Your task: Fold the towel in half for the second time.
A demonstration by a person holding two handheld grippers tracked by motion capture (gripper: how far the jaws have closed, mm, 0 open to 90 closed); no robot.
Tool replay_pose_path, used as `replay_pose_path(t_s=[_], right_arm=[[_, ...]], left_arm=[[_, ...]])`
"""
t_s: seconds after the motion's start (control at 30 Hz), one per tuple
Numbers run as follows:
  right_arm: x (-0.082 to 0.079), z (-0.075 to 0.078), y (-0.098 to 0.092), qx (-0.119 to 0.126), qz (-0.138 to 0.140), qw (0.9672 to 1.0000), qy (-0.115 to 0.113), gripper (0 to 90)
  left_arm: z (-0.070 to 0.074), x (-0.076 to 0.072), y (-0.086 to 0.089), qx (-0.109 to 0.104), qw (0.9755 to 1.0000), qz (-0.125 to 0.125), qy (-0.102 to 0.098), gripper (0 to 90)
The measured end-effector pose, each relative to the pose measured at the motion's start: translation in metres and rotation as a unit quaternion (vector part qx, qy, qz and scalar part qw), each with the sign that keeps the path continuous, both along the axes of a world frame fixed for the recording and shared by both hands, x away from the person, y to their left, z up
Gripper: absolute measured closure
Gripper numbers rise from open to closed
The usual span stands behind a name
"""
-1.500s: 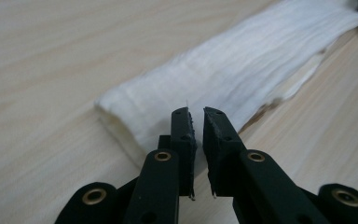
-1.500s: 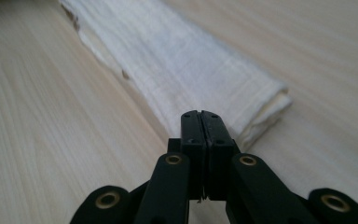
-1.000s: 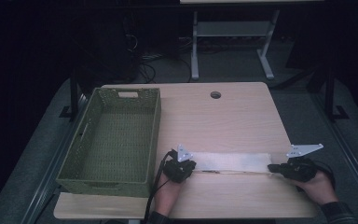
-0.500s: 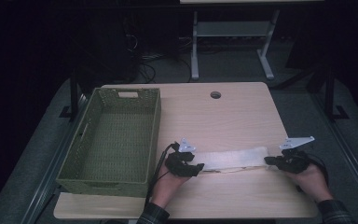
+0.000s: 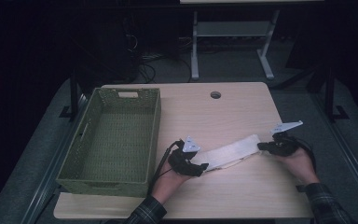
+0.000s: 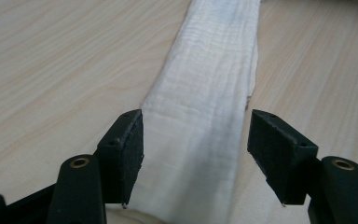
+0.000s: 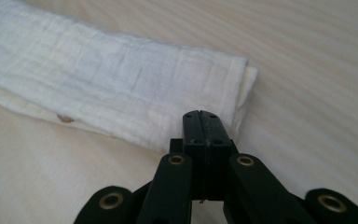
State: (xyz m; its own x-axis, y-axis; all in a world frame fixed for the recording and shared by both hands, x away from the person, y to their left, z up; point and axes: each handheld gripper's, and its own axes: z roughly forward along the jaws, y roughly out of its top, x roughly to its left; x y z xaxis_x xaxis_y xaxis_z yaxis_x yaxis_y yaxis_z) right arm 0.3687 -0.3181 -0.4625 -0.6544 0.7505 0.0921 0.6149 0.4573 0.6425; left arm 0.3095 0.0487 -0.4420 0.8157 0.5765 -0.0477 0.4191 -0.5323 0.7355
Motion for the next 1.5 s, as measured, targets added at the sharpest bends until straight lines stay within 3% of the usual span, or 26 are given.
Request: replay_pose_path(t_s=[0.03,0.07,0.13,0.33,0.53,0.63,0.77,0.8,1.0,1.07,1.2,1.33,1.5], right_arm=[[0.000,0.000,0.000,0.000,0.000,1.0000,0.000,89.6],[0.008,0.000,0.004,-0.002,-0.001,1.0000,0.000,89.6],[0.012,0.000,0.005,-0.003,0.000,1.0000,-0.002,89.6],[0.041,-0.001,0.017,-0.005,0.011,0.9999,-0.009,89.6],[0.058,-0.002,0.026,-0.004,0.018,0.9997,-0.017,88.6],[0.056,0.000,0.024,0.003,0.017,0.9998,-0.013,80.4],[0.047,0.008,0.020,0.014,0.010,0.9994,-0.029,69.1],[0.046,0.009,0.019,0.018,0.010,0.9992,-0.034,67.2],[0.038,0.015,0.011,0.035,0.011,0.9983,-0.045,57.5],[0.038,0.016,0.010,0.036,0.008,0.9983,-0.046,54.6],[0.035,0.018,0.009,0.036,0.012,0.9975,-0.059,49.1],[0.033,0.022,0.008,0.044,0.013,0.9964,-0.072,43.8],[0.032,0.022,0.009,0.046,0.018,0.9961,-0.073,42.0]], left_arm=[[0.000,0.000,0.000,0.000,1.0000,0.000,0.000,35.5],[0.000,-0.001,0.001,0.013,0.9998,-0.002,-0.016,35.6],[-0.001,-0.001,0.002,0.015,0.9997,0.000,-0.019,35.6],[-0.008,0.002,0.003,0.005,0.9999,0.012,0.003,35.6],[-0.008,0.005,0.005,0.004,0.9997,0.024,0.008,38.2],[-0.008,0.007,0.005,-0.002,0.9995,0.032,0.008,41.5],[-0.007,0.008,0.006,0.000,0.9993,0.036,0.009,52.0],[-0.008,0.010,0.005,0.011,0.9992,0.036,0.008,55.9],[-0.013,0.019,0.004,0.028,0.9978,0.058,0.019,78.4],[-0.018,0.022,0.004,0.040,0.9967,0.059,0.038,83.0],[-0.017,0.018,0.002,0.045,0.9971,0.044,0.043,86.0],[-0.017,0.012,0.001,0.037,0.9975,0.024,0.056,86.1],[-0.017,0.005,-0.001,0.031,0.9974,-0.002,0.065,86.1]])
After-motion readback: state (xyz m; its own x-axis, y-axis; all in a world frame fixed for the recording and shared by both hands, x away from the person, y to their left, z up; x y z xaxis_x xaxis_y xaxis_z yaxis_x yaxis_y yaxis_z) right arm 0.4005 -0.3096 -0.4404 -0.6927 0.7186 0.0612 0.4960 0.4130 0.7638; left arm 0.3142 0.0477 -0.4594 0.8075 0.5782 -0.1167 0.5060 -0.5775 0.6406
